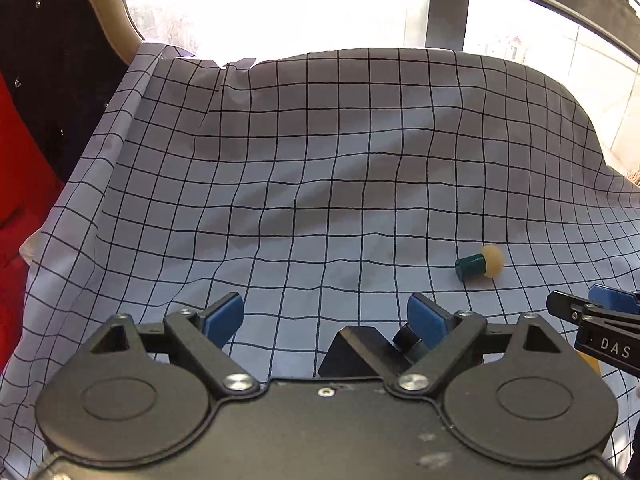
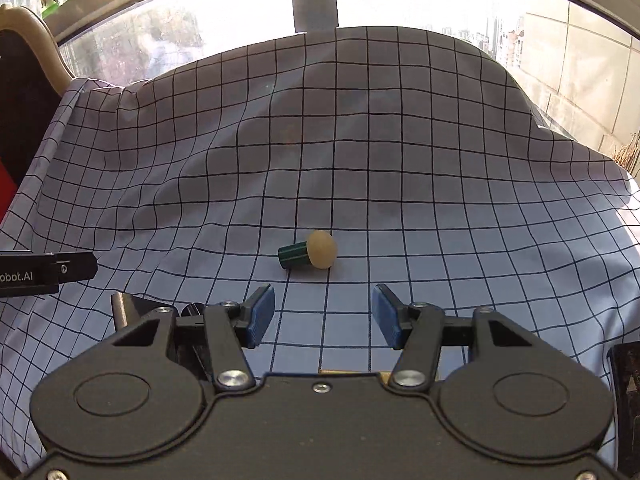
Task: Organize soft objects
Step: 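Reach the right tool to the green-handled sponge brush while the left tool reaches the dark bottle, then close the right tool on the sponge brush and lift it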
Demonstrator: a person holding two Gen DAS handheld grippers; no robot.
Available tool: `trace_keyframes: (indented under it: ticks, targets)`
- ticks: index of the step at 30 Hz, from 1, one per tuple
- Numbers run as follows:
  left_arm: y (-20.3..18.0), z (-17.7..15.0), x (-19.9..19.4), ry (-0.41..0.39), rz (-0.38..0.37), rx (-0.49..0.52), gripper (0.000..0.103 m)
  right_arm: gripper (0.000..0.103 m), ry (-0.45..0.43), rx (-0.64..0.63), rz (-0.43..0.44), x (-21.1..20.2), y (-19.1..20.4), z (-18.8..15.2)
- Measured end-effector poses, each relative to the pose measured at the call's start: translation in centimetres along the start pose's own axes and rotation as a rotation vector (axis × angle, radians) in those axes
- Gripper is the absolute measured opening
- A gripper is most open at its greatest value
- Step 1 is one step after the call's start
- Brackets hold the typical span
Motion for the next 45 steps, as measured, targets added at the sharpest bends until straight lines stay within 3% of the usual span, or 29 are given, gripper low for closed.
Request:
trace_keyframes:
  ticks: [2,13,28,36,41,45]
  targets:
    - [0.6,0.3,0.5,-0.015,0.024,-0.068,0.088,0.054,0.009,-0.012,-0.017,1.9,0.8,0.5]
    - [1.9,0.2,1.9,0.035,0.036,-0.099,0.088,0.054,0.072,-0.068,-0.069,9.2,3.3,2.3]
    - [2.8,0.4,2.0,0.047,0.039,-0.144,0.088,0.060,0.120,-0.138,-0.179,12.8,3.9,2.9]
    - [2.8,0.4,2.1,0.048,0.041,-0.142,0.088,0.059,0.164,-0.004,-0.104,13.2,0.6,2.9]
    - [2.9,0.5,2.2,0.046,0.043,-0.140,0.088,0.041,0.175,0.066,-0.073,13.3,-1.2,2.8]
    - [3.2,0.4,2.4,0.051,0.051,-0.148,0.088,0.039,0.156,0.123,-0.030,12.2,-2.7,2.8]
Point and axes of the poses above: each gripper's, at about its wrist camera, not at the fingertips, and x roughly the way its jaws point, y to its left, z to its top, the point moved 3 cm from there along x, roughly the way its jaws point, and after that the axes turned 10 degrees about -x, right-handed, at the moved point
